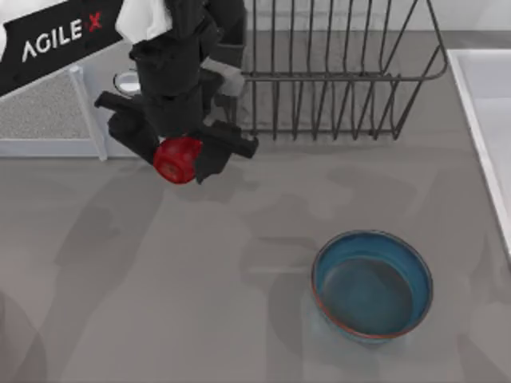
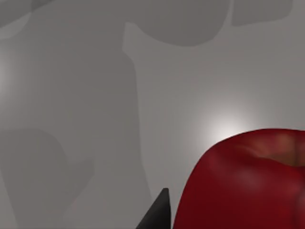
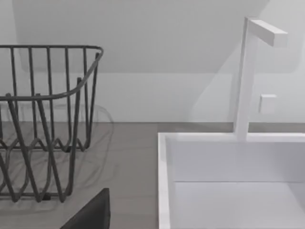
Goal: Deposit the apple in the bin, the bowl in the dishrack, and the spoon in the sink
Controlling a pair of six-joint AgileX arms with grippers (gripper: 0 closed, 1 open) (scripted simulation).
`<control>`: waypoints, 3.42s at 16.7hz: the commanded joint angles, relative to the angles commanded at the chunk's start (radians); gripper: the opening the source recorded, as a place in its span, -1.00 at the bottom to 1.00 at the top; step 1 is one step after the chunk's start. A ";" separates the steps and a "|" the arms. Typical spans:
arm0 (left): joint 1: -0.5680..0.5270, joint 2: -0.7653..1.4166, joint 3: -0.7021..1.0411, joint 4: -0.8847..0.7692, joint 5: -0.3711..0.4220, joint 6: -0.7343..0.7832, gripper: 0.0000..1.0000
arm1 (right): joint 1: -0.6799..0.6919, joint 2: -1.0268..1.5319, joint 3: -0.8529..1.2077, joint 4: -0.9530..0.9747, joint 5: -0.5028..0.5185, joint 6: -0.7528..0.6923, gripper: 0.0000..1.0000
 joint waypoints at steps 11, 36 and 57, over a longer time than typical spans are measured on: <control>0.005 -0.083 -0.091 -0.018 -0.001 -0.353 -1.00 | 0.000 0.000 0.000 0.000 0.000 0.000 1.00; 0.522 -0.523 -0.495 -0.194 -0.309 -2.935 -1.00 | 0.000 0.000 0.000 0.000 0.000 0.000 1.00; 0.638 -0.540 -0.774 0.094 -0.342 -2.940 -1.00 | 0.000 0.000 0.000 0.000 0.000 0.000 1.00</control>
